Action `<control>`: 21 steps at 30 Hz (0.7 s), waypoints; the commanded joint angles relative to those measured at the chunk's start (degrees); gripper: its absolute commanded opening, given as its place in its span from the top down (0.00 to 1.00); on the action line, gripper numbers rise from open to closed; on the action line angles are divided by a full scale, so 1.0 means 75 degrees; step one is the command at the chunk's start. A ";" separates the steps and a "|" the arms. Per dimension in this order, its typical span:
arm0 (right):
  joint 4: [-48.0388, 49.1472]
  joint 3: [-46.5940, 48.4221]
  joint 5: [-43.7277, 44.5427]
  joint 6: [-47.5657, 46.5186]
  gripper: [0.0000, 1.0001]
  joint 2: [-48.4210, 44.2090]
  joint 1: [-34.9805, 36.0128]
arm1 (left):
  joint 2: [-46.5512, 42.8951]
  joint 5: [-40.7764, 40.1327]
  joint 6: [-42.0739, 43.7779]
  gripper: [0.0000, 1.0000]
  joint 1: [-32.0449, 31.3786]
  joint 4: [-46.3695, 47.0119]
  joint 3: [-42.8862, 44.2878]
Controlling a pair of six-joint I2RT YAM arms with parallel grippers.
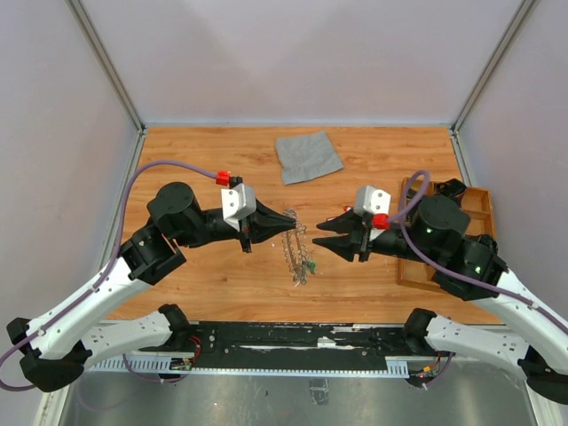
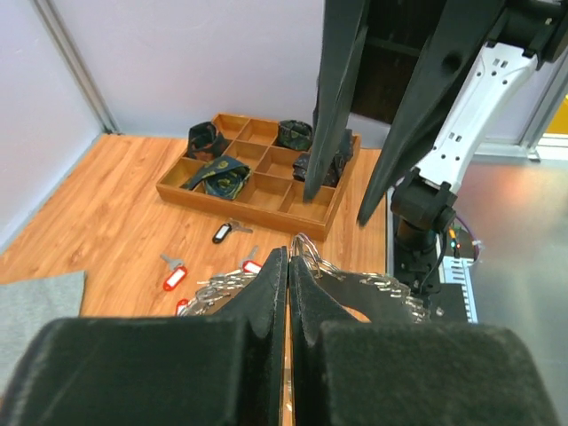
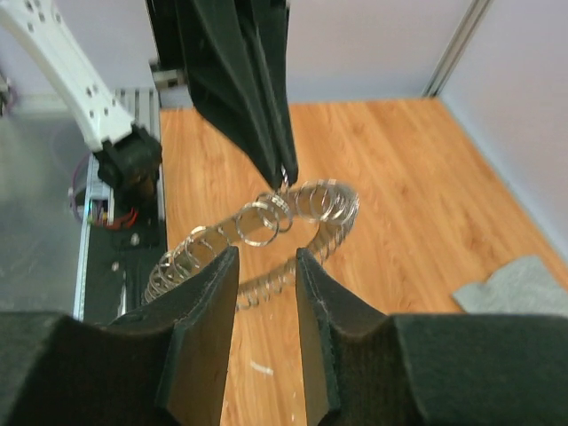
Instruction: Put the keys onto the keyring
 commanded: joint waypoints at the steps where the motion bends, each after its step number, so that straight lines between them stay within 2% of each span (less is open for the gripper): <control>1: -0.1053 0.0345 -0.0281 -0.0584 0.67 0.0274 0.0102 | 0.0135 0.0159 0.0678 0.99 -0.0060 -0.0570 0.0551; 8: -0.1062 0.0536 -0.0661 -0.0614 0.70 0.0524 0.0102 | 0.0207 0.0195 0.0950 0.99 -0.0060 -0.0897 0.0673; 16: -0.0287 0.0421 -0.0653 -0.0437 0.75 0.0370 0.0103 | 0.0262 0.0353 0.0977 0.99 -0.0060 -0.0895 0.0644; 21: -0.0359 0.0685 0.0035 -0.0450 0.85 0.0631 0.0102 | 0.0304 0.0553 0.0987 1.00 -0.0060 -0.0914 0.0668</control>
